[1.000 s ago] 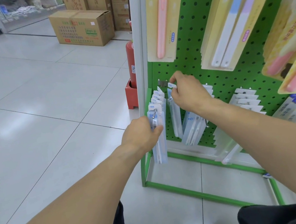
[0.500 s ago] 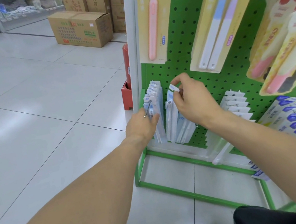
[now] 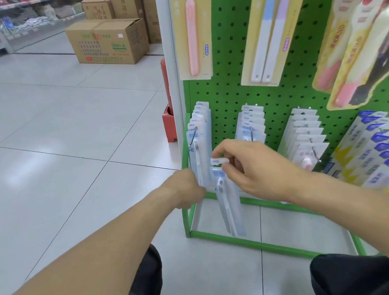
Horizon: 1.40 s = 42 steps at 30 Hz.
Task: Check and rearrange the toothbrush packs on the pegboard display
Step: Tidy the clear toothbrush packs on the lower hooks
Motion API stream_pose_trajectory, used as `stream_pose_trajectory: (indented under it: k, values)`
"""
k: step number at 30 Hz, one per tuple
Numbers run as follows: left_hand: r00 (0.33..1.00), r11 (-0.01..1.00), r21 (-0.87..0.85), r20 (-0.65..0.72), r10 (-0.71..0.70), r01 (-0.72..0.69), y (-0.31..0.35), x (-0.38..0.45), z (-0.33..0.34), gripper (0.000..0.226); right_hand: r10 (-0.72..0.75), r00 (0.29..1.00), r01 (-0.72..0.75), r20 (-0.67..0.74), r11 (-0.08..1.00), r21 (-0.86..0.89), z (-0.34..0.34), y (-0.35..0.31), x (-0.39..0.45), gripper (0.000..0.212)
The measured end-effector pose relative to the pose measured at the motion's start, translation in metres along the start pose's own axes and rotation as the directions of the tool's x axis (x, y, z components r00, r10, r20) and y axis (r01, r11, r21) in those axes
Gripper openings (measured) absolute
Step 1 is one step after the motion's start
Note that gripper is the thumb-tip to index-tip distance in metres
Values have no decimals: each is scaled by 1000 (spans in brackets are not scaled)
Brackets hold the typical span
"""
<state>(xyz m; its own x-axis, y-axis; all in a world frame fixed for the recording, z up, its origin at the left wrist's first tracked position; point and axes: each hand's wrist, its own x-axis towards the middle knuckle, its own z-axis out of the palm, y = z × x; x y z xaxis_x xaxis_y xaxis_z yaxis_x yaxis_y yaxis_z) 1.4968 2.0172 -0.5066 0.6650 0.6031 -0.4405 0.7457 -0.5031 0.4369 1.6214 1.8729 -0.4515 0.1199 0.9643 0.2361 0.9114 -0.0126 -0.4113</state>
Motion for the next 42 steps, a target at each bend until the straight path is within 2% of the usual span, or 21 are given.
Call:
stream_pose_trajectory:
  k: [2,3,5,8,11,13,16,19,23,27,31,34,36,38,42]
  values:
    - [975,959,-175,-27,222,-224,7,-19,1,12,-36,999,34,26,998,60,-1,-3,-10,17]
    - [944,898,-298,-45,326,-324,12,-31,3,12,-41,999,37,35,994,104,-3,-2,-12,16]
    - [893,768,-476,-97,439,-429,20,-46,5,29,7,999,-16,41,973,232,-12,2,-13,15]
    - [905,665,-649,-89,416,-370,30,-58,1,37,83,997,-76,-2,925,371,-22,14,-13,11]
    - [912,605,-726,-75,404,-327,37,-64,-5,26,152,987,-112,-49,877,467,-26,23,-14,8]
    - [914,570,-756,-91,396,-322,42,-66,-4,28,184,980,-122,-71,849,513,-27,25,-15,12]
    - [913,590,-717,-167,372,-371,49,-66,4,29,220,968,-140,-125,878,457,-23,24,-16,22]
    - [909,605,-688,-217,357,-402,54,-63,9,29,316,937,-211,-150,853,478,-21,24,-16,32]
    - [902,614,-660,-310,301,-432,60,-57,10,30,368,924,-265,-107,815,516,-26,28,-15,30]
    - [903,566,-713,-400,157,-414,66,-50,6,27,337,941,-272,-32,810,519,-26,30,-20,25]
    - [915,559,-747,-399,53,-359,70,-44,-1,29,218,956,-155,-197,945,289,-26,31,-24,32]
    - [928,544,-778,-374,1,-314,74,-41,-5,28,123,984,-87,-130,963,254,-26,25,-25,23]
    - [931,537,-786,-366,-3,-307,76,-40,-6,28,120,989,-92,-86,958,272,-24,23,-26,31]
    - [924,542,-773,-383,14,-329,80,-41,-6,30,123,984,-89,-127,964,249,-22,24,-25,39]
    - [921,513,-775,-379,87,-368,90,-44,-4,33,194,941,-121,-276,958,260,-23,29,-21,17]
